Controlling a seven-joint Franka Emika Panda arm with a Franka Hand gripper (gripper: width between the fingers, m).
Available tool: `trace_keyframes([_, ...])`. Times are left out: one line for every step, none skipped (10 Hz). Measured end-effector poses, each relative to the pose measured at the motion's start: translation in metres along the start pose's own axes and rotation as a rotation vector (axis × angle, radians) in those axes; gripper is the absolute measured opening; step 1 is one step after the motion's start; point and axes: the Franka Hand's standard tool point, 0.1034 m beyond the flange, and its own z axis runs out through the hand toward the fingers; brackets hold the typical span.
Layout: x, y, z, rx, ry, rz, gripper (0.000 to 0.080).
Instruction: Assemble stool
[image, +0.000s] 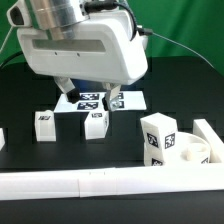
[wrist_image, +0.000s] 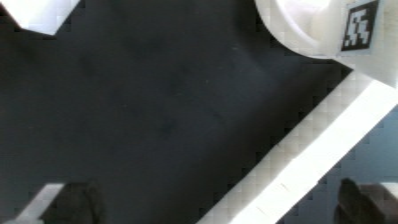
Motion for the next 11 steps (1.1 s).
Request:
trace_keyframes([0.000,0.000,0.000,0.000,0.000,0.001,0.0649])
trace_keyframes([0.000,0.001,0.000,-0.001,-0.004,0.001,0.0649])
trace_keyframes([-0.002,0.005,0.001,-0.008,-0.028,0.006,0.0649])
trace_keyframes([-0.005,0.011,0.001,-0.008,-0.064,0.002,0.0649])
trace_keyframes([-0.013,0.020,0.001,-0.023,-0.167,-0.006,0.0649])
trace_keyframes([-0.011,0.024,0.001,-0.034,-0.211,0.001,0.0649])
trace_keyframes([-0.013,0.029,0.002,-0.050,-0.268,0.008,0.0649])
trace_keyframes([-0.010,0.032,0.003,-0.058,-0.291,0.013,0.0649])
trace_keyframes([-0.007,0.030,0.003,-0.055,-0.275,0.011,0.0649])
trace_keyframes([-0.008,0.031,0.004,-0.057,-0.276,-0.016,0.0649])
trace_keyframes([-0.010,0.033,0.009,-0.059,-0.283,-0.176,0.0649])
